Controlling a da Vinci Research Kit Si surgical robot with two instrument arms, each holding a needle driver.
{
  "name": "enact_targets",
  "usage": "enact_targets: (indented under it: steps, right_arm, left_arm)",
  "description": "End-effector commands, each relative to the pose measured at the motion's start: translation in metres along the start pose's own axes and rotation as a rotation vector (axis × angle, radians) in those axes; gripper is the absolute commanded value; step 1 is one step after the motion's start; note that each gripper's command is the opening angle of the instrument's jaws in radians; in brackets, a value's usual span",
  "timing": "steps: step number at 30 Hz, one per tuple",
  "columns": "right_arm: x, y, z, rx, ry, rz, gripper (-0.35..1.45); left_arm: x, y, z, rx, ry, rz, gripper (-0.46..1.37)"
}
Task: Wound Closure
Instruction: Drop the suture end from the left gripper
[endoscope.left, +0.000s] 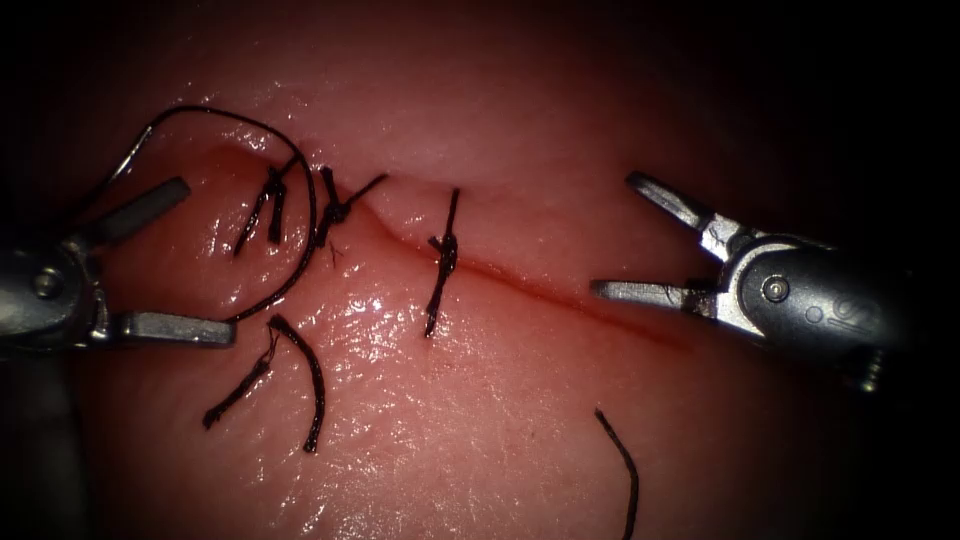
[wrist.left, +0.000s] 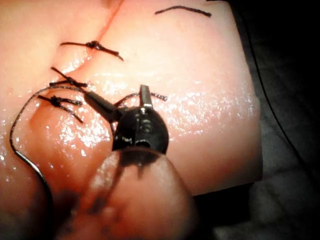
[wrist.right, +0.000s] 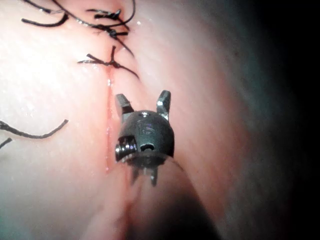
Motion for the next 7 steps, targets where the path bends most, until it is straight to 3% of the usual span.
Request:
enact_targets:
  steps: [1, 7]
  right_arm:
    - [0.0000, 0.0000, 0.0000, 0.007, 0.000, 0.000, 1.19]
    - [0.0001, -0.0001, 0.0000, 0.007, 0.000, 0.000, 1.19]
  left_arm:
    - [-0.0001, 0.0000, 0.0001, 0.003, 0.002, 0.002, 0.65]
    - [-0.0005, -0.0002, 0.0002, 0.003, 0.001, 0.006, 0.67]
